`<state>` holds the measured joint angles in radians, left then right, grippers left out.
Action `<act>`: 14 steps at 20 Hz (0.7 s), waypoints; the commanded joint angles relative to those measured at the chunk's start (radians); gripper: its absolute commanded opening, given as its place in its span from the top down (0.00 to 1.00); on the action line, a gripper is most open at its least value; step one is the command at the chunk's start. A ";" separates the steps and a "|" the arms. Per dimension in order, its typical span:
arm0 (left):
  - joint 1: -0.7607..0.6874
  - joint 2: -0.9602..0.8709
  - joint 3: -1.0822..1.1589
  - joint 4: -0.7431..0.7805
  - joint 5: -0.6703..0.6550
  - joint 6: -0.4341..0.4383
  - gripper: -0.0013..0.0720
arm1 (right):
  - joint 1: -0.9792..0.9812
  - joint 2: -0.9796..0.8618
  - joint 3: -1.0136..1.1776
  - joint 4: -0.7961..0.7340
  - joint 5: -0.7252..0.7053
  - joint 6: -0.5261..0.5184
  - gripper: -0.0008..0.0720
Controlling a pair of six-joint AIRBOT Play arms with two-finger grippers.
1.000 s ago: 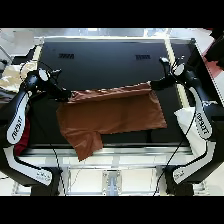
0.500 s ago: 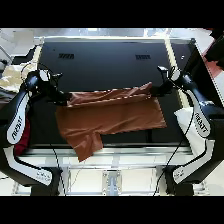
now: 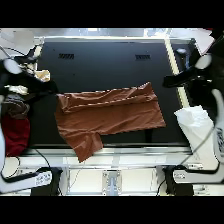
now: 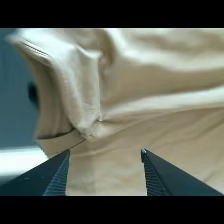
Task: Fold the shirts.
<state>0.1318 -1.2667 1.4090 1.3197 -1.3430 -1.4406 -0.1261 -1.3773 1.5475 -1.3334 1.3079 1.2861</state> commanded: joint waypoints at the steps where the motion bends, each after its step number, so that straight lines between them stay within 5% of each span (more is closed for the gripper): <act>1: 0.050 0.257 -0.058 -0.010 -0.014 -0.003 0.28 | -0.068 0.212 -0.013 0.003 0.043 -0.006 0.45; 5: 0.120 0.624 -0.511 -0.011 0.147 -0.119 0.28 | -0.166 0.453 -0.297 0.024 0.003 -0.019 0.45; 10: 0.145 0.912 -1.007 -0.012 0.589 -0.227 0.34 | -0.248 0.672 -0.662 0.107 -0.170 -0.018 0.45; 12: 0.145 0.932 -1.051 -0.019 0.504 -0.524 0.49 | -0.248 0.670 -0.645 0.073 -0.201 -0.019 0.46; 13: 0.143 0.931 -1.066 -0.045 0.433 -0.617 0.48 | -0.248 0.670 -0.634 0.062 -0.251 -0.020 0.46; 14: 0.143 0.928 -1.080 -0.085 0.388 -0.602 0.46 | -0.248 0.670 -0.620 0.056 -0.318 -0.019 0.46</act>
<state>0.2718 -0.3859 0.4294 1.2919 -0.9115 -1.8339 -0.3622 -0.7372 0.9482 -1.2633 1.1221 1.2678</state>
